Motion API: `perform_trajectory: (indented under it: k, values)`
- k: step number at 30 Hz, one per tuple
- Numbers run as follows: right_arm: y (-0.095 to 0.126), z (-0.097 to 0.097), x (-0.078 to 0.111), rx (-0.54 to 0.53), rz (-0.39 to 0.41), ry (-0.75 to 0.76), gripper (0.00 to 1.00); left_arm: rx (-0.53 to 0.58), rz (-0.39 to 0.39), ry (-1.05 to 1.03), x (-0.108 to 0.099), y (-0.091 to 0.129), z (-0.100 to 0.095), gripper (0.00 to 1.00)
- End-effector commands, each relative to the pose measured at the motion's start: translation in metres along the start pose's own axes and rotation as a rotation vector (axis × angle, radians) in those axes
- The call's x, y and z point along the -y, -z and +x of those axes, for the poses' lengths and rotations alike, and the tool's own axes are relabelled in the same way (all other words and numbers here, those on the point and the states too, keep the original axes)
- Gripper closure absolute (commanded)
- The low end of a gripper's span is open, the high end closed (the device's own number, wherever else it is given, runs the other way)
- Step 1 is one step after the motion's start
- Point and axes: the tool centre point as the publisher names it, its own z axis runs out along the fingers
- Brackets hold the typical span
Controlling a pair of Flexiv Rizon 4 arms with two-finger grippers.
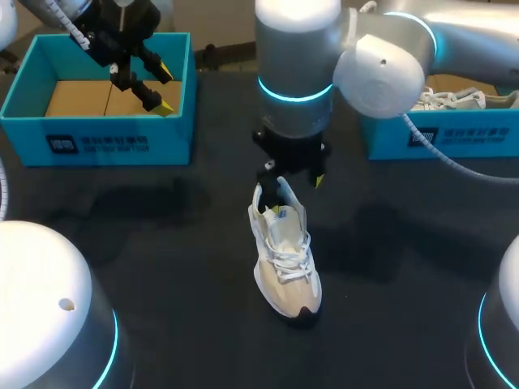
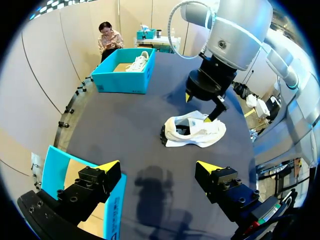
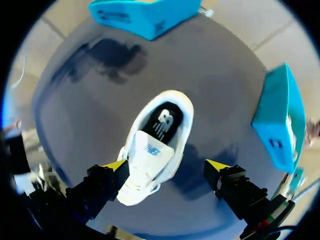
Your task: Take the shoe out of the shoebox, open the shoe tongue, remove and reinsert the insole, then place the shoe into the shoebox
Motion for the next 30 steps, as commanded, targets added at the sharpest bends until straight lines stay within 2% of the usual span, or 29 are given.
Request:
perform_trajectory:
  k: [1,4,8,12,16,22,30]
  values:
    - [-0.002,0.001,-0.018,-0.026,0.034,0.302,0.00,0.000,-0.004,0.001,0.001,0.000,0.000,0.00]
    - [-0.004,0.001,-0.027,-0.027,0.035,0.414,0.00,0.000,-0.004,0.001,0.001,0.000,0.000,0.00]
    - [-0.003,0.000,-0.036,-0.021,-0.072,0.537,0.00,0.000,-0.004,0.001,0.001,0.000,0.000,0.00]
    - [-0.002,-0.004,-0.039,0.002,-0.125,0.626,0.00,0.000,-0.004,0.001,0.001,0.000,0.000,0.00]
    - [-0.002,-0.010,-0.042,0.045,-0.096,0.716,0.00,0.000,-0.004,0.001,0.001,0.000,0.000,0.00]
    - [-0.007,-0.025,-0.046,0.102,-0.098,0.731,0.00,0.000,-0.004,0.001,0.001,0.000,0.000,0.00]
    - [-0.020,-0.035,-0.057,0.105,-0.091,0.736,0.00,0.000,-0.004,0.001,0.001,0.000,0.000,0.00]
